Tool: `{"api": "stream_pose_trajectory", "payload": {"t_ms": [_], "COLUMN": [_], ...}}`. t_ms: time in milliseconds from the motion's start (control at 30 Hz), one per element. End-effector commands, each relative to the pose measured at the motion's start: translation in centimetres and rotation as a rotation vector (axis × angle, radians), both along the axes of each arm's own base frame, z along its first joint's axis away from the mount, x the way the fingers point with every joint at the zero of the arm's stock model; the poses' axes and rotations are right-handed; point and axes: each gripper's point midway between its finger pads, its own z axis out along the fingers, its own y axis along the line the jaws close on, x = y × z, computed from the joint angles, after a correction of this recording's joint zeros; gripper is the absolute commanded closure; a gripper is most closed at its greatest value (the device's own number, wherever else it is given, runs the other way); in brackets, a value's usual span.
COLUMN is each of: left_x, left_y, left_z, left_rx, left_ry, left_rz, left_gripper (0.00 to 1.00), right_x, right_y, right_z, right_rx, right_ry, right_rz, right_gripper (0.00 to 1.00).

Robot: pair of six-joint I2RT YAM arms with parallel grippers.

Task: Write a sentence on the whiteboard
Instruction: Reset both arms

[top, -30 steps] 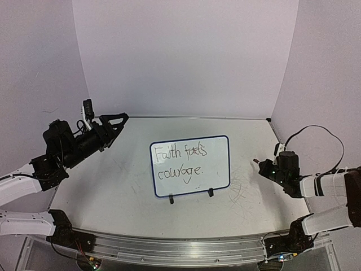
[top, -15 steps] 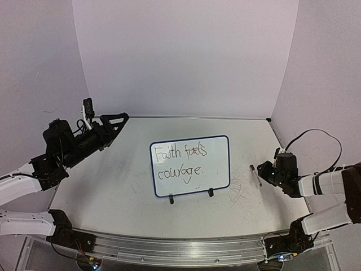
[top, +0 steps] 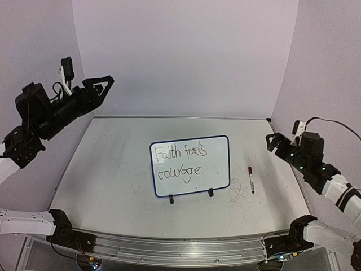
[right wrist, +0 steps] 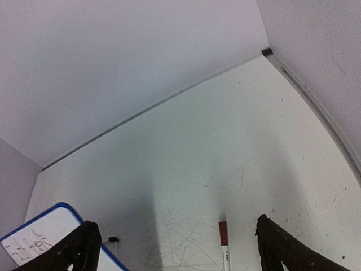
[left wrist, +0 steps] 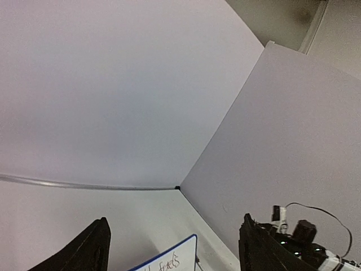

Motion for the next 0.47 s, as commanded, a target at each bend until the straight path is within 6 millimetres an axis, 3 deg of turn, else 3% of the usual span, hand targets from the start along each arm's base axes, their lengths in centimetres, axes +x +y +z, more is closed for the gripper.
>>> {"api": "stream_pose_trajectory", "payload": {"t_ms": [0,133,233,300,433], "left_x": [-0.2,-0.7,-1.2,-1.3,-1.3], "left_y": [3.3,4.9,5.7,6.0,6.2], "left_z": [3.8,6.1,7.3,7.5,7.9], "left_rx": [0.144,0.160,0.160,0.163,0.164], "left_ry": [-0.104,-0.155,-0.181,-0.186,-0.189], "left_rz": [0.158,0.217,0.239,0.251,0.260], "left_gripper": [0.19,0.16,0.15,0.14,0.11], "right_x": [-3.4,-6.3,-8.6,-9.5,-10.1], "right_y": [-0.2,-2.1,-3.2,-3.7,-4.0], "right_z": [13.5,20.8,24.6,25.6,25.7], "right_rx": [-0.080,-0.145,-0.152,-0.148,-0.133], "right_ry": [-0.253,-0.358,-0.436,-0.456,-0.484], "right_rz": [0.066,0.000,-0.036,-0.058,-0.070], "right_gripper": [0.02,0.02,0.02,0.02,0.02]}}
